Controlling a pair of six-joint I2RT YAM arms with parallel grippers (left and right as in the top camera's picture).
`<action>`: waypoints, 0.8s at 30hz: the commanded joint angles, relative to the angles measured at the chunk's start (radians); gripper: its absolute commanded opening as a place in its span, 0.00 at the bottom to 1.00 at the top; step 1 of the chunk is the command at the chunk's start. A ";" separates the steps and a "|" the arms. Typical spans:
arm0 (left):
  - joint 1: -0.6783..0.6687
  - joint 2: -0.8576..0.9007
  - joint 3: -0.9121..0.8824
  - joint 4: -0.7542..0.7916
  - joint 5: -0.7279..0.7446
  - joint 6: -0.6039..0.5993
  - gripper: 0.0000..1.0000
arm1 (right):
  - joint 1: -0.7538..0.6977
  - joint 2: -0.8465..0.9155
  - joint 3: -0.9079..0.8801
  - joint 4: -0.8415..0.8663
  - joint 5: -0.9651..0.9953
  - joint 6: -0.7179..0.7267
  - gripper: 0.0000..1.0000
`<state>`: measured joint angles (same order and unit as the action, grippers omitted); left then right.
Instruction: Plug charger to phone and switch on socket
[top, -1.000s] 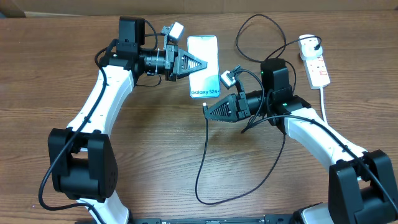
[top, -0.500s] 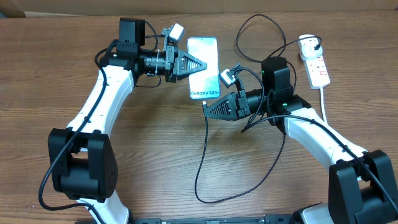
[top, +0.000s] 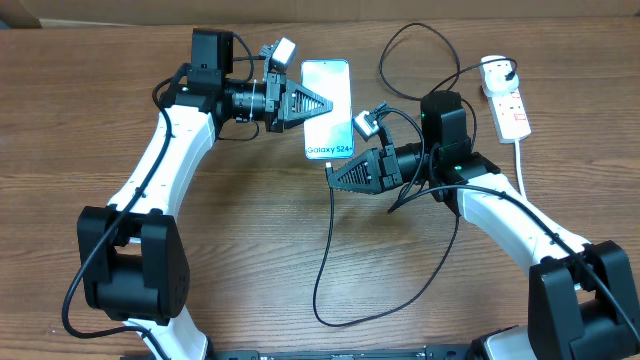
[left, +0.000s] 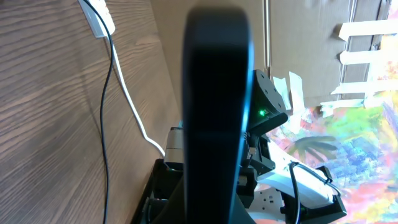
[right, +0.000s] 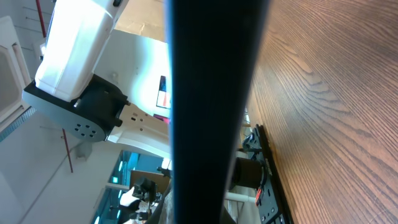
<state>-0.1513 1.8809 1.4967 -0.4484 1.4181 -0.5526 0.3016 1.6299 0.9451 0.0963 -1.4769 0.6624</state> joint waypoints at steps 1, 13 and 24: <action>-0.005 -0.004 0.008 0.002 0.049 -0.013 0.04 | 0.000 -0.023 0.016 0.008 -0.002 0.004 0.04; 0.015 -0.004 0.008 0.000 0.076 -0.031 0.04 | -0.010 -0.023 0.016 0.053 -0.039 0.008 0.04; 0.015 -0.004 0.008 -0.001 0.076 -0.032 0.04 | -0.018 -0.023 0.016 0.052 -0.039 0.008 0.04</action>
<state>-0.1425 1.8809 1.4963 -0.4492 1.4406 -0.5751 0.2882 1.6299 0.9451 0.1421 -1.4967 0.6666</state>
